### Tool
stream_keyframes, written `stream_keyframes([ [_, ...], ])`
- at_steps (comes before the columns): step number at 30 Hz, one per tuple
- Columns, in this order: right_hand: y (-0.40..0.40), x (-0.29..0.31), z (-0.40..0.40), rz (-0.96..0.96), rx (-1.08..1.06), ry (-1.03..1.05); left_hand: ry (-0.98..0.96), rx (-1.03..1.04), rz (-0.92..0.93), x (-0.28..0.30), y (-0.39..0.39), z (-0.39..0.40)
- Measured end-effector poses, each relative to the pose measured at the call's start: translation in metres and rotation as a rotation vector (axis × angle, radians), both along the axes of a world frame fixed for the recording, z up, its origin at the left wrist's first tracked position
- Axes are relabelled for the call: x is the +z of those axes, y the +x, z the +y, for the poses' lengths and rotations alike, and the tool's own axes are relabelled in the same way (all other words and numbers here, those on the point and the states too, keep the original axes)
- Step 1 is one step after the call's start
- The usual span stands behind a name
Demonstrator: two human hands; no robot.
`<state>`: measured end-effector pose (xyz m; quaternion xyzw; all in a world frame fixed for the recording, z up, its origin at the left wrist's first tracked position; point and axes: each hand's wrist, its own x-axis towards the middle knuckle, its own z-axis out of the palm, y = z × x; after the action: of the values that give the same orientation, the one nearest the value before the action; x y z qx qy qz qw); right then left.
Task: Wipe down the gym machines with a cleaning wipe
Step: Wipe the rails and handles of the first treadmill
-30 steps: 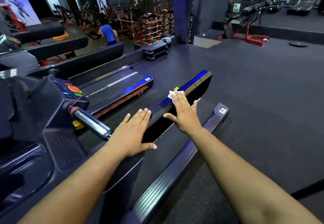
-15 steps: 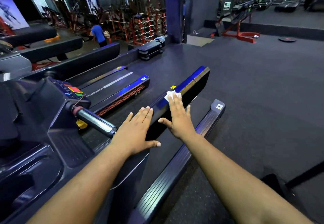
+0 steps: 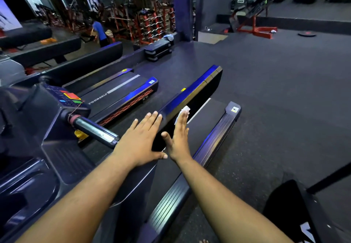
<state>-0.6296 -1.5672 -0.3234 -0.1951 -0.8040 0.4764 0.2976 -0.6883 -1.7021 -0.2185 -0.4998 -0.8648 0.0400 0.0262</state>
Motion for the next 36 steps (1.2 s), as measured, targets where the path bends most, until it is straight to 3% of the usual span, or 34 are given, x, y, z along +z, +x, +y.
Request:
stream_keyframes([
  [4,0.0,-0.01,-0.014,0.077,0.021,-0.027,-0.008,0.0,-0.013,0.001,-0.002,0.001],
  [10,-0.017,-0.005,0.016,0.074,-0.136,-0.342,-0.012,0.004,-0.012,0.002,-0.001,0.002],
  [16,-0.008,-0.013,-0.019,0.135,-0.025,-0.223,-0.008,0.0,-0.026,0.004,-0.002,0.002],
  [23,-0.028,0.006,0.034,0.065,-0.199,-0.42,-0.027,0.012,-0.029,0.005,0.0,0.002],
  [29,-0.011,-0.025,-0.019,0.163,-0.036,-0.285,-0.02,0.013,-0.037,0.004,-0.002,0.001],
  [34,-0.029,0.003,0.031,0.129,-0.19,-0.485,-0.026,0.021,-0.028,0.003,-0.001,0.002],
  [36,-0.031,0.009,0.037,0.104,-0.211,-0.473,-0.028,0.027,-0.026,0.003,0.0,0.002],
])
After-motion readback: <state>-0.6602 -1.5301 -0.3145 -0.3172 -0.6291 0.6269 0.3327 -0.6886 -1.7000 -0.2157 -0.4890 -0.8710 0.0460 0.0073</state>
